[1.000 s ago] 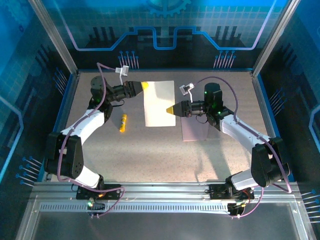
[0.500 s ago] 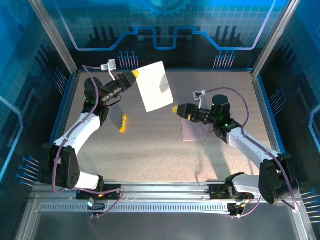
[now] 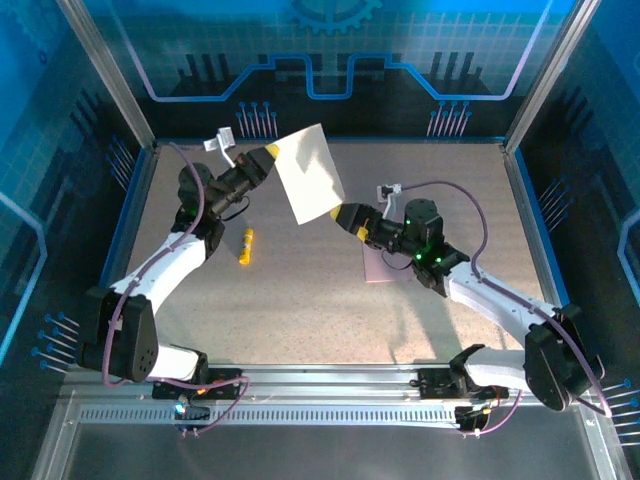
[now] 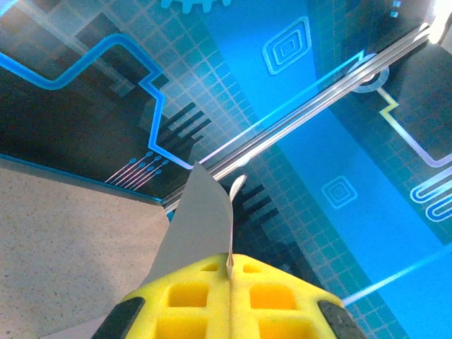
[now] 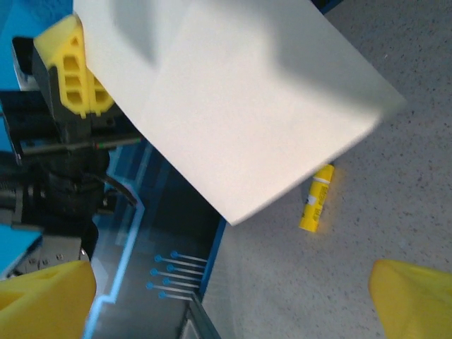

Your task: Place the letter into the envelope and seal it

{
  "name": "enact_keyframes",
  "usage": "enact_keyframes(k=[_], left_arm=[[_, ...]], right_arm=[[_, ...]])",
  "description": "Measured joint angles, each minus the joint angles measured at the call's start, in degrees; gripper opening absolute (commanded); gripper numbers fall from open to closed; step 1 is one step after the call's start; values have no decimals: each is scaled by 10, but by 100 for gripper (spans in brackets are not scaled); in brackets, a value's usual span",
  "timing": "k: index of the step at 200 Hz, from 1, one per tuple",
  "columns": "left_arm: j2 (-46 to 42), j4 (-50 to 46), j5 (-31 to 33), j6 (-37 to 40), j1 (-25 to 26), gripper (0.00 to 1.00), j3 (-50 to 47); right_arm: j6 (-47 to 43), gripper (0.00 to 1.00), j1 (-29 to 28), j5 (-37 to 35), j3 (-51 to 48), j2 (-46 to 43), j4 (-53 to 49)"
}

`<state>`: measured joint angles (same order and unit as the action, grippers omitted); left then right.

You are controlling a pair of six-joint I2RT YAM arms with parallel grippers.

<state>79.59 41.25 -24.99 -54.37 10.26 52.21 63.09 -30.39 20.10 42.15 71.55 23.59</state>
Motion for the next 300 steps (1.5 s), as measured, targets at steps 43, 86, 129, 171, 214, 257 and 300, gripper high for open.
enact_keyframes(k=[43,86,129,171,214,257,300], left_arm=[[-9,-2,11,7,9,0,-2],[-10,10,34,-2,17,0,-10],[-10,21,66,-23,31,0,-12],[-10,28,83,-34,37,0,-18],[-10,27,87,-33,38,0,-18],[-17,0,87,-2,38,0,-17],[-28,-55,85,59,38,0,6]], right_arm=[[51,100,-18,-36,15,51,27],[114,100,-58,-62,20,153,126],[148,100,-71,-68,19,207,245],[167,100,-77,-67,24,244,308],[160,99,-80,-73,28,227,294],[150,100,-80,-103,23,161,189],[129,100,-84,-152,19,34,18]])
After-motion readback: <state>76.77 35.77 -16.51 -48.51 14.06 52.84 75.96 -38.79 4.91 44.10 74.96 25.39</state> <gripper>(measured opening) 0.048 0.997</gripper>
